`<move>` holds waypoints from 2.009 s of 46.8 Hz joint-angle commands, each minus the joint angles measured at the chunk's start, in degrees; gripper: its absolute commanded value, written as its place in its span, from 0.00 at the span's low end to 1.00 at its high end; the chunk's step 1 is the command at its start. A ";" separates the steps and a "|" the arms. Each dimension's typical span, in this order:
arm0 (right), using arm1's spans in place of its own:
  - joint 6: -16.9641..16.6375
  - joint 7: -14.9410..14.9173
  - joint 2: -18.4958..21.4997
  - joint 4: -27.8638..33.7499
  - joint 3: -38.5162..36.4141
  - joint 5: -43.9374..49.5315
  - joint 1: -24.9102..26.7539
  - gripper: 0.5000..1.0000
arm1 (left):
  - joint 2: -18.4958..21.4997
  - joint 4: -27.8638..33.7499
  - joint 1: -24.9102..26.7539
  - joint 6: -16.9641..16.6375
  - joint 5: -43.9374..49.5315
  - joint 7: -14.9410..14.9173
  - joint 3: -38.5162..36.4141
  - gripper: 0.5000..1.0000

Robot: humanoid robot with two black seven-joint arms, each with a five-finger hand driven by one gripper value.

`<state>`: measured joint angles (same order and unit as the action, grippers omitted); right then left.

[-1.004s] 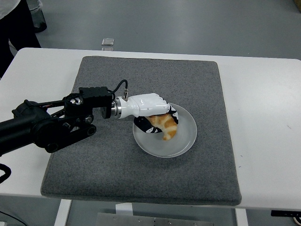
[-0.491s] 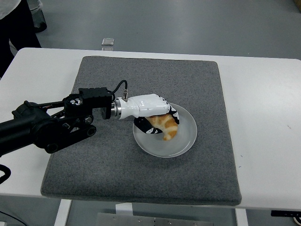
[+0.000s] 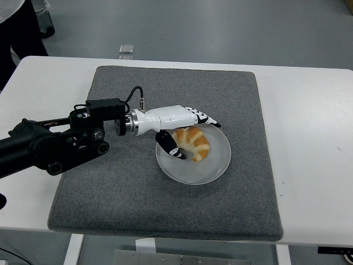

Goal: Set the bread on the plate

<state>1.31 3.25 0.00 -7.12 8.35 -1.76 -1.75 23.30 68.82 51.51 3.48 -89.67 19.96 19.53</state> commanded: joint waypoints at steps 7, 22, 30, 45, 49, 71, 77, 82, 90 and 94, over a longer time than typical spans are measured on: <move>0.01 0.00 0.00 0.00 0.00 0.00 0.00 0.86 | 4.64 2.19 0.61 0.57 12.22 -0.10 0.25 1.00; 0.01 0.00 0.00 0.00 0.00 0.00 0.00 0.86 | 9.31 0.62 2.02 0.65 34.28 -0.10 5.69 1.00; 0.10 0.00 0.00 0.00 0.00 0.00 0.00 0.86 | 9.31 -2.37 1.93 0.57 39.13 -0.10 7.10 1.00; 0.01 0.00 0.00 0.00 0.00 0.00 0.00 0.86 | 13.08 -2.81 1.75 6.01 54.40 -0.45 7.89 1.00; 0.01 0.00 0.00 0.00 0.00 0.00 0.00 0.86 | 15.19 -3.52 2.28 9.00 62.75 -0.62 7.98 1.00; -0.34 0.00 0.00 0.00 0.09 -0.26 0.00 0.86 | 16.51 -11.25 2.19 16.74 85.79 -8.79 9.30 1.00; -0.43 0.00 0.00 0.00 0.09 -0.26 0.00 0.86 | 16.86 -11.25 2.02 16.48 90.80 -10.11 9.30 1.00; -0.52 0.00 0.00 -0.35 0.09 -0.26 0.00 0.86 | 17.30 -11.25 1.67 16.12 95.63 -11.43 9.30 1.00; -0.43 0.00 0.00 -0.70 0.09 -0.26 0.08 0.86 | 19.06 -11.34 0.44 16.04 101.53 -12.14 9.12 1.00; -0.43 0.00 0.00 -0.79 0.09 -0.26 0.08 0.86 | 19.32 -11.34 -0.71 16.12 103.72 -12.22 9.30 1.00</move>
<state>0.85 3.25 0.00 -7.83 8.44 -2.04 -1.66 42.44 57.50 51.52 19.52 12.46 7.81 28.71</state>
